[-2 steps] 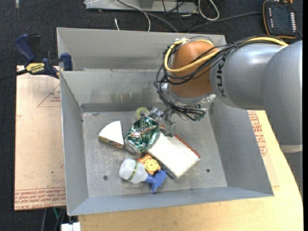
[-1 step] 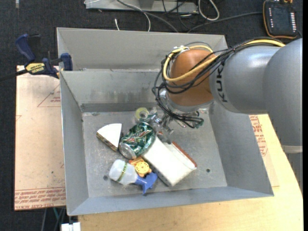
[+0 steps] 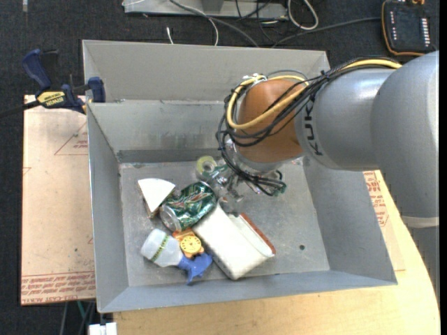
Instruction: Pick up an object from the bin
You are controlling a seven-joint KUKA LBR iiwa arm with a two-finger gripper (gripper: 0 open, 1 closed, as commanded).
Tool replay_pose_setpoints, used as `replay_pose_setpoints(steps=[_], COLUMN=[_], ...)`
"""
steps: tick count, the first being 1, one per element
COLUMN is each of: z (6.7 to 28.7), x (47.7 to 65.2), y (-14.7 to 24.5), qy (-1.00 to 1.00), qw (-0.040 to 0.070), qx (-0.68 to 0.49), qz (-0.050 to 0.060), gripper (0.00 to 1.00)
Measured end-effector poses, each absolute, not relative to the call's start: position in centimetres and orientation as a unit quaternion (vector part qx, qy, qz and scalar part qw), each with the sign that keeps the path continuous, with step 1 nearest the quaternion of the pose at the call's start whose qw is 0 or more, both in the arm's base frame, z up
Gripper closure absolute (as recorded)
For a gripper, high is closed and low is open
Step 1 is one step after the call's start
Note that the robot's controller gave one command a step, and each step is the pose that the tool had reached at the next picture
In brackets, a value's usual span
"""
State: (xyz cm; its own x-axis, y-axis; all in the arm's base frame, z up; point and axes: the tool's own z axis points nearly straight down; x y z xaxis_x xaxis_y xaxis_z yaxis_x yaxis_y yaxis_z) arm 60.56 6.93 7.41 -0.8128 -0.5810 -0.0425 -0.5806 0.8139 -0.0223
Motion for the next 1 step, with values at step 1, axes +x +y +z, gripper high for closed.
replay_pose_setpoints(steps=[1], z=[7.20], x=[64.24], y=[6.20], qy=[0.932], qw=[0.017], qx=[-0.363], qz=[-0.002], gripper=[1.00])
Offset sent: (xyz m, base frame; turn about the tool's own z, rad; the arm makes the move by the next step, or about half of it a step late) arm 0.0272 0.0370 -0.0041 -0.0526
